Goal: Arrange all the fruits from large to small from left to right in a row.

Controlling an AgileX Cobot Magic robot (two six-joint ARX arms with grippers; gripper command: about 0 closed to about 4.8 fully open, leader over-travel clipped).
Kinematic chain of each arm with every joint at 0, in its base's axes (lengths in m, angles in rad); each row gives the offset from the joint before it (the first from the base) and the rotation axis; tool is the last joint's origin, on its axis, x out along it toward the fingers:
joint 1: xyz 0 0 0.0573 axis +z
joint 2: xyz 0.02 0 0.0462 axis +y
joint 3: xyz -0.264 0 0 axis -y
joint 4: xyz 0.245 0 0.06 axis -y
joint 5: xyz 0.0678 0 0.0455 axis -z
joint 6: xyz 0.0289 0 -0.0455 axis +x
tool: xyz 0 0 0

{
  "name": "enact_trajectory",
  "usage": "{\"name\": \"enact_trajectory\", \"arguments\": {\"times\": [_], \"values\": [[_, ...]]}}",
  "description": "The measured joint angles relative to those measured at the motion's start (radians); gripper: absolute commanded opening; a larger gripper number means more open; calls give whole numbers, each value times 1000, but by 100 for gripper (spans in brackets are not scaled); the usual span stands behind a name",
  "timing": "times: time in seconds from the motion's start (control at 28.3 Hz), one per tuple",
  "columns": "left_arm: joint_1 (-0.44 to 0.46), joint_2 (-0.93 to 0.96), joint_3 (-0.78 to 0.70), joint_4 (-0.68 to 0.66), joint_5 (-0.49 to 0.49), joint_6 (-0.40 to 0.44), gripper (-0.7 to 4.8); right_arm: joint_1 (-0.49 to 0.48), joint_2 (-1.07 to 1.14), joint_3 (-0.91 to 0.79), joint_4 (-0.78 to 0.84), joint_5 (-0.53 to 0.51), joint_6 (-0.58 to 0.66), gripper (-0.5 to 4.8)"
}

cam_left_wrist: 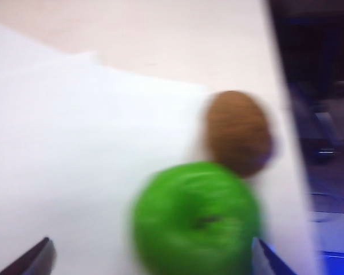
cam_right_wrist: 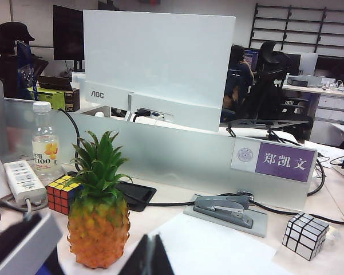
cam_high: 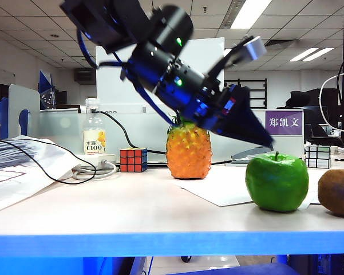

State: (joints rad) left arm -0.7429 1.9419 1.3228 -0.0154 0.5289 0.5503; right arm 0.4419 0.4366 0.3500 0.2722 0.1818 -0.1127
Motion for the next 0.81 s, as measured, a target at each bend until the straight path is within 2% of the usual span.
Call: {"name": "enact_trajectory", "arguments": {"times": [0.14, 0.25, 0.39, 0.67, 0.81], "values": [[20, -46, 0, 34, -198, 61, 479, 0, 0, 0, 0, 0, 0, -1], [70, -71, 0, 182, -352, 85, 479, 0, 0, 0, 2, 0, 0, -1], [131, -78, 4, 352, -436, 78, 479, 0, 0, 0, 9, 0, 0, -1], [224, -71, 10, 533, -444, -89, 479, 0, 0, 0, 64, 1, -1, -1], [289, -31, 13, 581, -311, -274, 479, 0, 3, 0, 91, 1, -14, -1]]}}
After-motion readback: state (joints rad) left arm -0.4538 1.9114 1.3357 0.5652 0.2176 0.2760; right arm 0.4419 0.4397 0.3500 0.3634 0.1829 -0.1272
